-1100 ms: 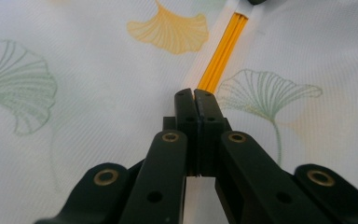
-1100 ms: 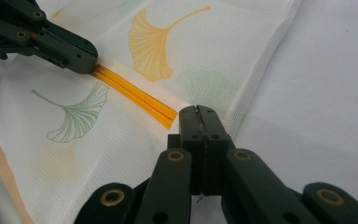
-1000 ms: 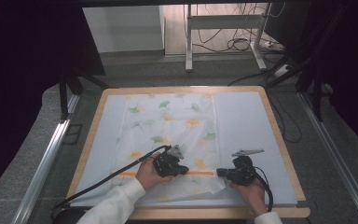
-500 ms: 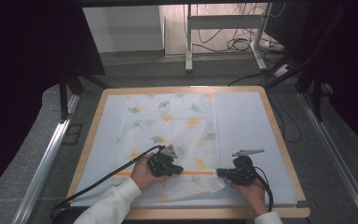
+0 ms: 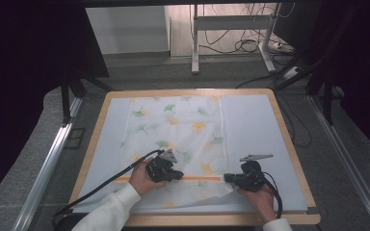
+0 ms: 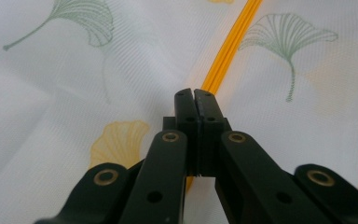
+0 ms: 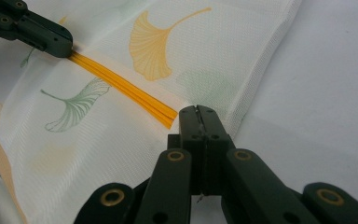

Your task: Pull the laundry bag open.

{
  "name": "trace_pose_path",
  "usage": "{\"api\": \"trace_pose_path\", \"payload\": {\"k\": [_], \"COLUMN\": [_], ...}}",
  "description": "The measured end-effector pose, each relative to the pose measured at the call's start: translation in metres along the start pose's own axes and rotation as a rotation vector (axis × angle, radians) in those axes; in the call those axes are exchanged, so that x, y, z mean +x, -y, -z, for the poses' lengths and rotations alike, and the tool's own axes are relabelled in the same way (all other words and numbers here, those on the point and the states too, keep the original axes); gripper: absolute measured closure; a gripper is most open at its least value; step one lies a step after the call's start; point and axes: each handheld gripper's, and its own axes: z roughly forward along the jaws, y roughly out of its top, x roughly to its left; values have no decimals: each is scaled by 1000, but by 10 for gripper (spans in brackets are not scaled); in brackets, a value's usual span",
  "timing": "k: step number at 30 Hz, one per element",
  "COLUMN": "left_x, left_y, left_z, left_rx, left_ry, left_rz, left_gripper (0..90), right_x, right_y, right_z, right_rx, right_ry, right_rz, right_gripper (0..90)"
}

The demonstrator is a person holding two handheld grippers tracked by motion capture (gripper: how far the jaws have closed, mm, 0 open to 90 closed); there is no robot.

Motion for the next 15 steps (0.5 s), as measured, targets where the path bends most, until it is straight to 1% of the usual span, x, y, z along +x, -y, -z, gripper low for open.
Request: {"api": "trace_pose_path", "payload": {"k": [4, 12, 15], "left_x": [2, 5, 4], "left_y": [4, 9, 9], "left_z": [4, 9, 9], "left_rx": [8, 5, 10], "left_ry": [-5, -1, -6], "left_rz": [1, 10, 3], "left_gripper": [900, 900, 900], "right_x": [0, 0, 0], "right_y": [0, 0, 0], "right_z": [0, 0, 0], "right_rx": [-1, -2, -1], "right_ry": [2, 0, 0], "right_rz": [2, 1, 2], "right_gripper": [895, 896, 895]}}
